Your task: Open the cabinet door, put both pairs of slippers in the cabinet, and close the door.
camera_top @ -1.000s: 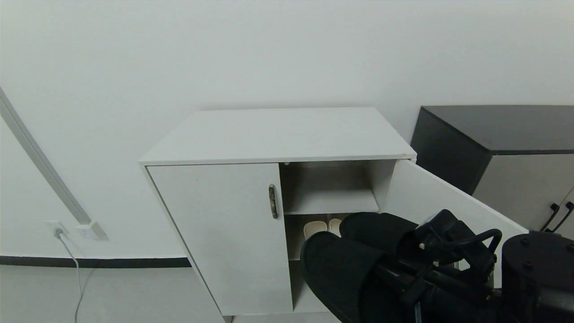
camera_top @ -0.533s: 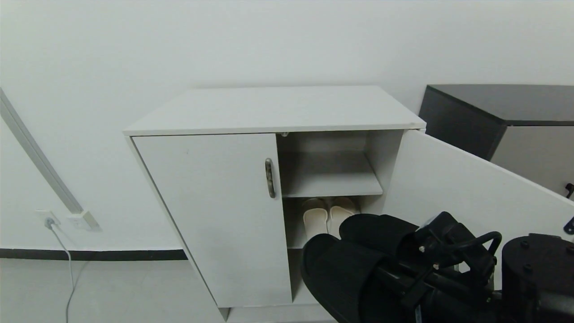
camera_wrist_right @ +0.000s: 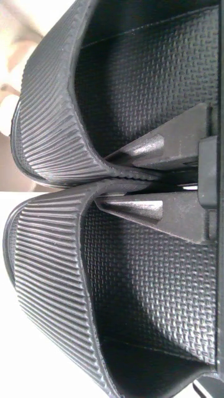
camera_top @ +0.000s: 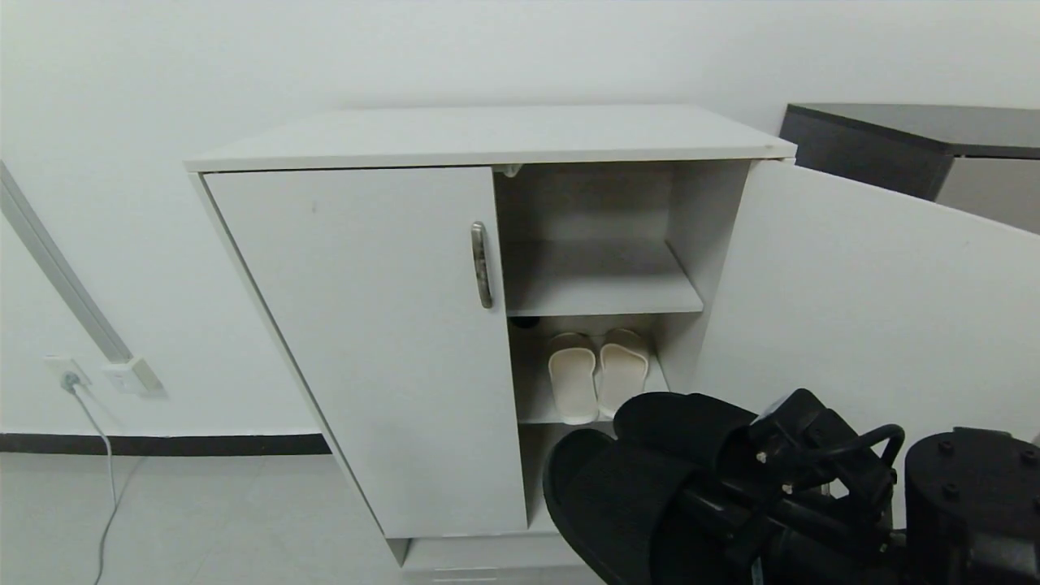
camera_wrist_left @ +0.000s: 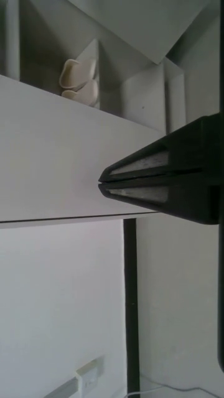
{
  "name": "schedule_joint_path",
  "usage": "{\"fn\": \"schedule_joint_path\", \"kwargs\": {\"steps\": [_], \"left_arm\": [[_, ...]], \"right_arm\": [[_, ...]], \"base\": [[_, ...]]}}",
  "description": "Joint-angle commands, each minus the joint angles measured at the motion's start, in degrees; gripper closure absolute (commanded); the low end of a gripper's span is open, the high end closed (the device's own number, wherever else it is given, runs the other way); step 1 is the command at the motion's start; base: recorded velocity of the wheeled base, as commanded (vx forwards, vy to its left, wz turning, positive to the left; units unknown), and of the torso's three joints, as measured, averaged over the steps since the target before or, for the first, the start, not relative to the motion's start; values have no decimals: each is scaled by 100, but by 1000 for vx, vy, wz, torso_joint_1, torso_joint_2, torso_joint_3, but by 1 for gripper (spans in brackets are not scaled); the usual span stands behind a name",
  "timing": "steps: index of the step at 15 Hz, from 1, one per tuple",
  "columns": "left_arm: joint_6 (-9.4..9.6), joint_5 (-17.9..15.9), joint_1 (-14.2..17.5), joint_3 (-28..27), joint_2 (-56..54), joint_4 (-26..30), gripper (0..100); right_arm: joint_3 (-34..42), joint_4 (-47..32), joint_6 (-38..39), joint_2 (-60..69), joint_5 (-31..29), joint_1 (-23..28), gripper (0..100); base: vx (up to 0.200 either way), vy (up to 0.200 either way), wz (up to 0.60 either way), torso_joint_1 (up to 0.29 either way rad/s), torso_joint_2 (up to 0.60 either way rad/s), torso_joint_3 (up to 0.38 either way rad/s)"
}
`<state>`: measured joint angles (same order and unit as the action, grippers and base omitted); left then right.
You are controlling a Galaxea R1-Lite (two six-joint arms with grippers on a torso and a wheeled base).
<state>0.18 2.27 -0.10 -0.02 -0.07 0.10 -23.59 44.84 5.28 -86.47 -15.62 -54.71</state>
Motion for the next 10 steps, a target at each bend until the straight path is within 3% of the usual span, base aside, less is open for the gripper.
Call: {"fn": "schedule_joint_path", "kwargs": {"steps": [1, 3, 10], "left_arm": [[-1, 2, 1, 2, 7, -1, 100], [-1, 2, 1, 2, 7, -1, 100], [-1, 2, 1, 2, 7, -1, 100]], "right_arm": [[12, 8, -1, -54, -3, -13, 100], [21, 8, -1, -90, -3, -13, 100], [21, 306, -88, -327, -3, -92, 100]], "base": [[0, 0, 0, -32, 432, 403], [0, 0, 0, -7, 357, 339], [0, 0, 0, 0, 14, 22]]}}
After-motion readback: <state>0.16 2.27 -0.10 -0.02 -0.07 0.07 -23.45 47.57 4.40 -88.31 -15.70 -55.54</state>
